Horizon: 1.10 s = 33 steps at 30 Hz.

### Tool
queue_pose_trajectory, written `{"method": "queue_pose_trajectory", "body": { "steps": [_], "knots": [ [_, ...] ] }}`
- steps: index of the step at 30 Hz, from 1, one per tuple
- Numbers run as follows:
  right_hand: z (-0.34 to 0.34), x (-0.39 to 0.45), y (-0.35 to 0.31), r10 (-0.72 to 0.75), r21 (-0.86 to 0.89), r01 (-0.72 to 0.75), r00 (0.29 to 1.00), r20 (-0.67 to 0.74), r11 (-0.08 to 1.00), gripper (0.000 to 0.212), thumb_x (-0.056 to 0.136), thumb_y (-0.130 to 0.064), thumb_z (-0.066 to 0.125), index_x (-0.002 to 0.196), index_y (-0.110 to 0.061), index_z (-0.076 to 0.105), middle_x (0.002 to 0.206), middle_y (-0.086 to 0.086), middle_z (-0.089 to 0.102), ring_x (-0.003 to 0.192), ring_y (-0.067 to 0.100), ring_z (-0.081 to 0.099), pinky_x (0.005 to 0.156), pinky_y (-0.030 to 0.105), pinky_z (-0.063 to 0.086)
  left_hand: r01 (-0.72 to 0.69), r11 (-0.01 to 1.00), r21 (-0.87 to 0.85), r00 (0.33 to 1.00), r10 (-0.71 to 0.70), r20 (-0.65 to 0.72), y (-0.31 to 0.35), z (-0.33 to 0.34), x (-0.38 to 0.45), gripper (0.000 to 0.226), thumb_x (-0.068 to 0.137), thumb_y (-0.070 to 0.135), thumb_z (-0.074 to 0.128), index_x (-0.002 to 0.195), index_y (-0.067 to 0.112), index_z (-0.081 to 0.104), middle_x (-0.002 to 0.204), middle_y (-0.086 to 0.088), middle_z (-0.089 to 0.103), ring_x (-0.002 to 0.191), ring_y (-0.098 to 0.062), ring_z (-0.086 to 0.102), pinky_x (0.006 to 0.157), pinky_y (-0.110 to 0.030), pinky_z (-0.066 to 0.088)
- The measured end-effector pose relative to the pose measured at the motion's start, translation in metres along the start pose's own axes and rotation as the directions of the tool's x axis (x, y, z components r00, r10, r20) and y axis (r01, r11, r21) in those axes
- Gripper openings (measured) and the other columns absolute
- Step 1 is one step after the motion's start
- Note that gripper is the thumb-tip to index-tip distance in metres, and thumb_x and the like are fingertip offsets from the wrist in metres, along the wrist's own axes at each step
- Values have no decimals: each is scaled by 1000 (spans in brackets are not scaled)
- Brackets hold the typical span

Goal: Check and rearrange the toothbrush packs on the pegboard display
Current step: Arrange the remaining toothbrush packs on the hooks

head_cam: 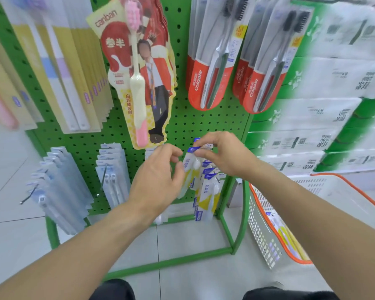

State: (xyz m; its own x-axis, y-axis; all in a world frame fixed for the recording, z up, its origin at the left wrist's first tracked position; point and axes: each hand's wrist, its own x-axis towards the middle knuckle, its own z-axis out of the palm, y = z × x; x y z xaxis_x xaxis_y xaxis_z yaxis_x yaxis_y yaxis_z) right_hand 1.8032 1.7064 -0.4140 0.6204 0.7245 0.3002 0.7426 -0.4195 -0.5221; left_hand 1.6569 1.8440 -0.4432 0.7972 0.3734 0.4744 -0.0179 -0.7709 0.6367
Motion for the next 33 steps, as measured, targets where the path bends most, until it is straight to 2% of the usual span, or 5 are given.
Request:
{"method": "queue_pose_trajectory", "body": {
  "steps": [10,14,22,28,33],
  "knots": [
    [-1,-57,-29,34,413,12,994,-105,911,8,90,-27,76,96,-24,73,85,7,73,63,16,55,62,34,46,138,925,-353,936,-5,352,11,-2,-17,26,105,28,47,82,18,54,61,4,55,57,-14,50,58,-39,47],
    [7,-76,-34,-23,105,67,926,-377,992,20,87,-21,79,101,-19,65,90,-13,50,77,4,51,70,11,38,349,798,-491,885,-108,453,16,3,-25,25,106,19,46,92,3,60,73,-18,70,61,-24,68,52,-36,59],
    [34,-86,-29,-102,-121,94,993,-57,988,17,93,-34,59,104,-22,55,61,-21,43,55,-5,44,58,25,32,494,703,-512,838,-227,496,7,1,-29,22,106,14,45,102,-5,56,71,-20,70,56,-27,69,45,-37,58],
    [48,-74,-30,-63,-76,55,992,-111,996,11,95,-26,48,89,-19,43,56,-6,53,53,22,45,57,42,37,561,637,-529,811,-297,503,13,4,-26,24,107,14,44,102,-4,59,73,-19,71,57,-25,69,47,-31,56],
    [48,-71,-26,-110,45,121,975,-191,992,27,96,-37,57,110,-15,65,61,-16,46,58,-1,47,60,11,35,560,640,-526,828,-413,379,3,6,-17,26,106,16,46,102,-7,59,81,-31,68,61,-32,67,53,-37,57]
  ]
}}
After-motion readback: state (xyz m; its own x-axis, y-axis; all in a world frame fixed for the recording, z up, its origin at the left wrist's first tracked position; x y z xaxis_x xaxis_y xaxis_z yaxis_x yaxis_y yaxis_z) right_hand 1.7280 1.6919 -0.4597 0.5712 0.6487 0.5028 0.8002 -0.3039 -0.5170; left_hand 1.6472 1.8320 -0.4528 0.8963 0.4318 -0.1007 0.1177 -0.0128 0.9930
